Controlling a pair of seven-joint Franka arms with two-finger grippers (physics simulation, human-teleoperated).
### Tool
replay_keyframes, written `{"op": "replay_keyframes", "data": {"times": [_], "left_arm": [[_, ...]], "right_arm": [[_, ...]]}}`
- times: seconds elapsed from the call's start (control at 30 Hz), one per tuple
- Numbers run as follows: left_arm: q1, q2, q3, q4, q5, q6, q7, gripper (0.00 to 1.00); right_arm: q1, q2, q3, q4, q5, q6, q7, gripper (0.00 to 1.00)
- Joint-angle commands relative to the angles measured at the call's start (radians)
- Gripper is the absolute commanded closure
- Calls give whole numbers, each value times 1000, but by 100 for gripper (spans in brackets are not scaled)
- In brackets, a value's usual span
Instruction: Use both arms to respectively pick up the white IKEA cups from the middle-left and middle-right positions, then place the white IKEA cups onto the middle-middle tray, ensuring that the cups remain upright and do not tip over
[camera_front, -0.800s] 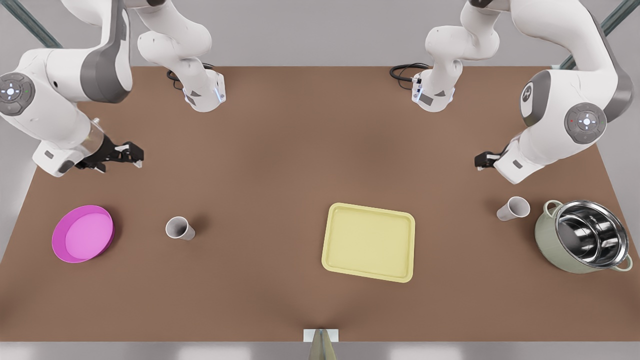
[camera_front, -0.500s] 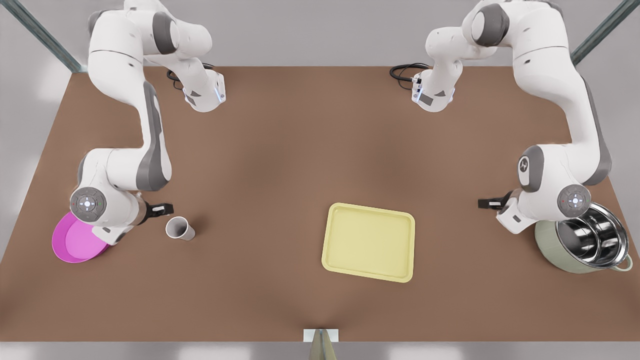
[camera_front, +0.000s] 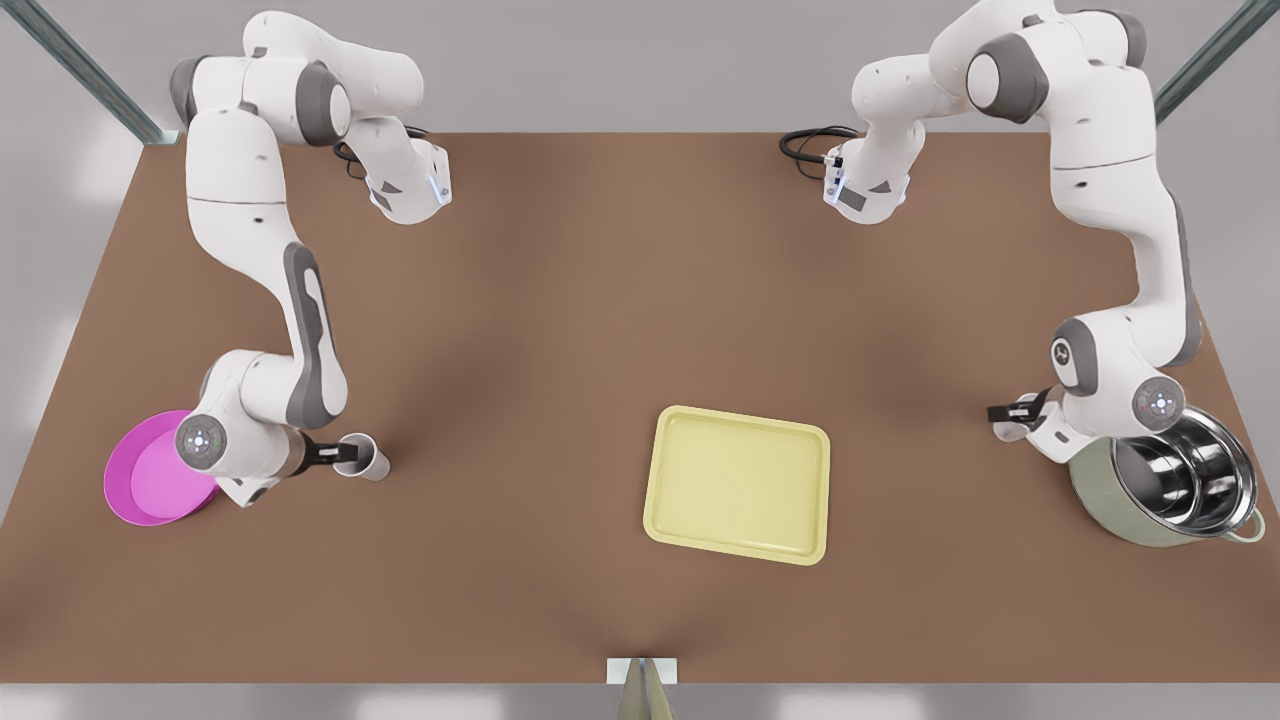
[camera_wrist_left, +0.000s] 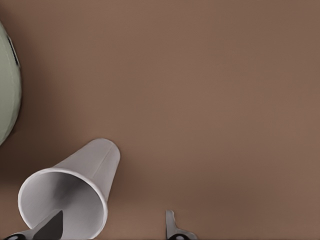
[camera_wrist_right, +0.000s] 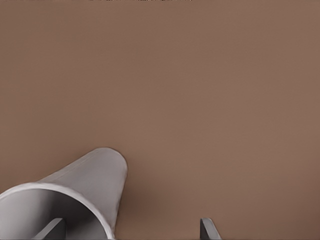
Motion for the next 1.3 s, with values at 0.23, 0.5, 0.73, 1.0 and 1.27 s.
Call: {"op": "replay_keyframes", "data": {"times": [0.23,0.5,0.73,1.0,1.27], "left_arm": [[7,33,2,-38,0,90,66,22],[7,47,2,-31,3,134,69,57],[19,45,2,-31,5,146,66,79],[-260,-62,-147,58,11,76,-402,79],[-509,42,-161,186,80,88,-765,79]], "right_arm": [[5,32,2,-10,29,113,-94,18],[19,10,3,0,25,73,-184,79],[429,-25,11,152,110,-10,113,79],[625,297,11,645,101,1,642,79],[640,371,20,727,99,16,742,79]]}}
